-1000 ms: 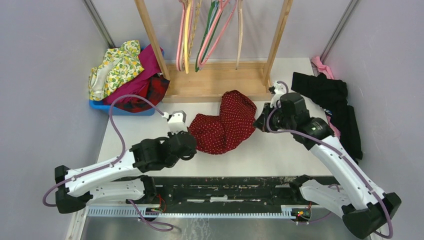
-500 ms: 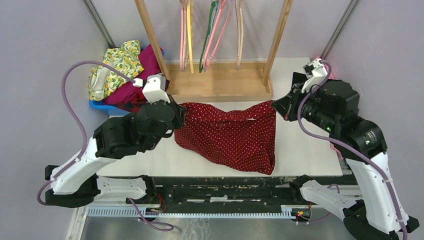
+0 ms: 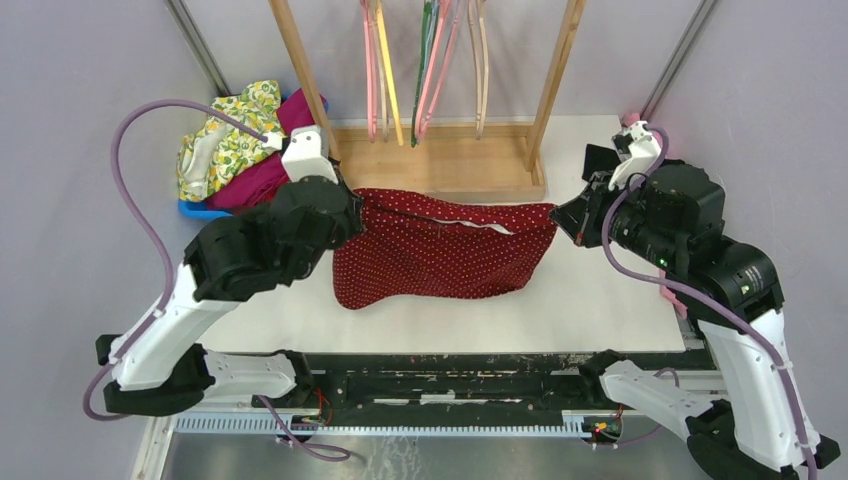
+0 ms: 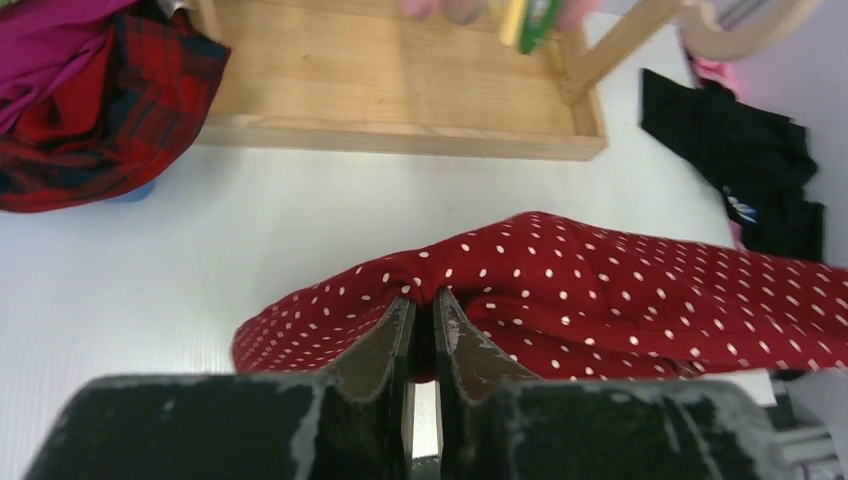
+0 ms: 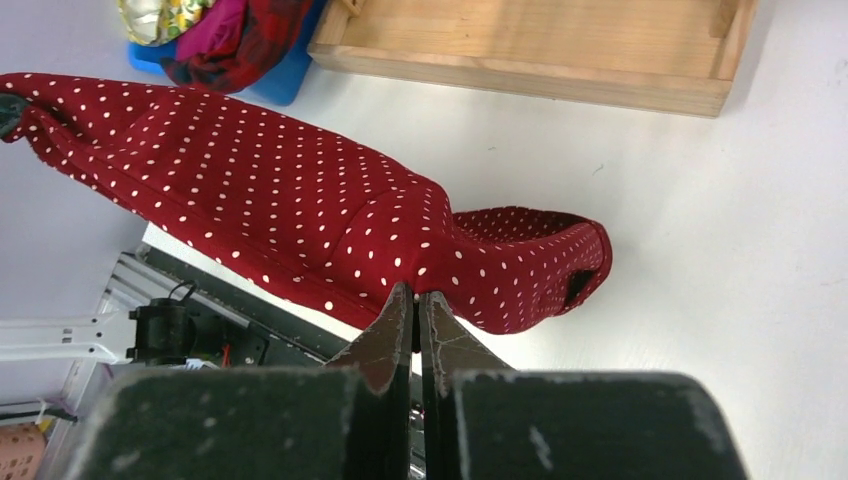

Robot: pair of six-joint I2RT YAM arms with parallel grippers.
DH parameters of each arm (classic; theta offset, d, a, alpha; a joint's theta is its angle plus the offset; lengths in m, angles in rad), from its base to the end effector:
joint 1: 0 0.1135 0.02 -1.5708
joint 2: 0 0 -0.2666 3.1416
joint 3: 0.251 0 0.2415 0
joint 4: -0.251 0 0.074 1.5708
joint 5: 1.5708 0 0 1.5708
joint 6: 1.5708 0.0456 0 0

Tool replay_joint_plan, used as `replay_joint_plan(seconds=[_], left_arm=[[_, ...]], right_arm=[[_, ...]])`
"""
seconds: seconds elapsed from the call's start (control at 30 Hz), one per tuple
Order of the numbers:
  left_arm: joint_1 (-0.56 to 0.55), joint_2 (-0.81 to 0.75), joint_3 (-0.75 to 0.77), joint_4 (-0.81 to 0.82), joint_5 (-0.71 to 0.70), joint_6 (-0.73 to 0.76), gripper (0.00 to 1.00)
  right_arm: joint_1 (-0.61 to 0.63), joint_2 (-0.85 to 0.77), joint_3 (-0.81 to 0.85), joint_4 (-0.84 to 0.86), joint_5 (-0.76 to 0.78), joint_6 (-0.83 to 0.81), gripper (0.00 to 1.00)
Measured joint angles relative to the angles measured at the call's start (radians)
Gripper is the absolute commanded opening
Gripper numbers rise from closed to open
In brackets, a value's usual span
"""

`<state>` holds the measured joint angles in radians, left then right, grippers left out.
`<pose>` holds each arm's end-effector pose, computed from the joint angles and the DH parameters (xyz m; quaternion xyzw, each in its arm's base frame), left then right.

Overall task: Place the skirt on the hanger
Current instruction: Flatten out the skirt at the center of the board.

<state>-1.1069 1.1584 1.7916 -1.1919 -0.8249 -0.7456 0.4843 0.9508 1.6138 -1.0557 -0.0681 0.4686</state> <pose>0.0994 -0.1238 0.4889 -0.0472 0.8232 -0.1443 0.5471 0.1074 0.0600 0.4760 -0.0254 0.8308 0.2798 0.4804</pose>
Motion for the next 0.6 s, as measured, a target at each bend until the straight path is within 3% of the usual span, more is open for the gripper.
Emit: replay_joint_plan(seconds=[0.17,0.27,0.4,0.6], left_arm=[[0.318,0.026,-0.146,0.141,0.225,0.082,0.15],[0.449,0.076,-0.207,0.208,0.324,0.114,0.15],[0.528,0.140,-0.193,0.270,0.412,0.154,0.14],[0.588,0.229,-0.006,0.347,0.485,0.204,0.14]], right_arm=[[0.000,0.090,0.010,0.011,0.027,-0.003,0.02],[-0.001,0.205,0.054,0.021,0.027,-0.005,0.01],[-0.036,0.377,0.143,0.029,0.026,-0.024,0.01],[-0.153,0.495,0.307,0.038,0.019,-0.067,0.01]])
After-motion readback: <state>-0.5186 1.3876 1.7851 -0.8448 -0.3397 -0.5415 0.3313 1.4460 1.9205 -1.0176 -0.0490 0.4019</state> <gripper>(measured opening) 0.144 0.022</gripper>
